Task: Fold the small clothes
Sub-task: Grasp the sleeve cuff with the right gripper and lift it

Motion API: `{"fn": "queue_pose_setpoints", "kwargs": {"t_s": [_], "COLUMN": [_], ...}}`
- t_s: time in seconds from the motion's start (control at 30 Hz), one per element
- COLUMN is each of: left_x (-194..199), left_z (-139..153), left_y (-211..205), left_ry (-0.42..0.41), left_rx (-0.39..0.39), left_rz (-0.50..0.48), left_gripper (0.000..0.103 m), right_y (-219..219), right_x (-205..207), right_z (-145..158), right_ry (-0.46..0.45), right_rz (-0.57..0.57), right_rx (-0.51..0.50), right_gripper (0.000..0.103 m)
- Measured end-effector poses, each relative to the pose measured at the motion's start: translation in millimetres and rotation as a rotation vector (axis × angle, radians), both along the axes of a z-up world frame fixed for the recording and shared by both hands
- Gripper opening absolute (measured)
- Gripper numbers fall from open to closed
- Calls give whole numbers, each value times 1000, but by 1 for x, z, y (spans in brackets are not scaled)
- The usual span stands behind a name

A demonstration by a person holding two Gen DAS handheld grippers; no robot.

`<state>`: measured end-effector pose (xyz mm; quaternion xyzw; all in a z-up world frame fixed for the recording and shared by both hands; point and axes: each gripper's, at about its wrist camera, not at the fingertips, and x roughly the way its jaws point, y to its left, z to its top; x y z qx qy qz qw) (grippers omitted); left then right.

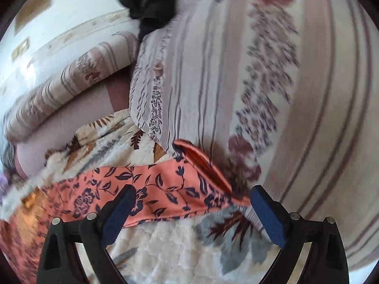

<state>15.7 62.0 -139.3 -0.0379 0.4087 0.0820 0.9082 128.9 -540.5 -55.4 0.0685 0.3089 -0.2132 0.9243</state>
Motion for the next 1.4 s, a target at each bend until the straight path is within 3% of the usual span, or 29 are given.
{"fn": "queue_pose_setpoints", "kwargs": {"t_s": [0.07,0.13,0.17,0.27,0.37,0.47,0.6,0.7,0.8,0.93,1.07,1.23,1.3,1.33,1.37,1.4], "left_x": [1,2,3,6,9,10,9,7,1,-12,-13,-5,-4,-3,-2,-2], "left_z": [0,1,1,2,4,6,10,16,30,54,56,54,52,51,50,49], "left_y": [0,2,2,4,6,7,12,21,32,39,45,54,54,54,53,52], "left_ry": [2,8,13,37,65,97,117,108,46,-94,-103,-79,-73,-68,-64,-61], "left_rx": [-1,-8,-11,-20,-37,-45,-71,-97,-61,29,6,-30,-33,-33,-30,-25], "left_rz": [-2,-8,-11,-16,-27,-51,-65,-36,24,69,74,94,96,94,93,91], "left_gripper": [103,103,103,103,103,103,103,103,103,103,103,103,103,103,103,103], "right_y": [1,-9,-14,-21,-17,3,59,125,204,302,377,439,458,465,470,469], "right_x": [32,54,63,68,58,51,44,47,52,67,89,110,126,132,133,130], "right_z": [-13,-29,-37,-48,-24,24,101,146,171,181,146,39,-15,-43,-65,-78], "right_ry": [127,240,302,393,342,249,95,13,-34,-67,-14,180,321,405,465,463], "right_rz": [9,13,6,17,41,111,249,385,530,667,737,770,794,778,755,761], "right_rx": [-126,-129,-121,-54,70,208,395,484,563,628,684,744,766,749,724,739], "right_gripper": [93,56,23,7,6,6,6,6,6,6,6,10,10,24,58,72]}}
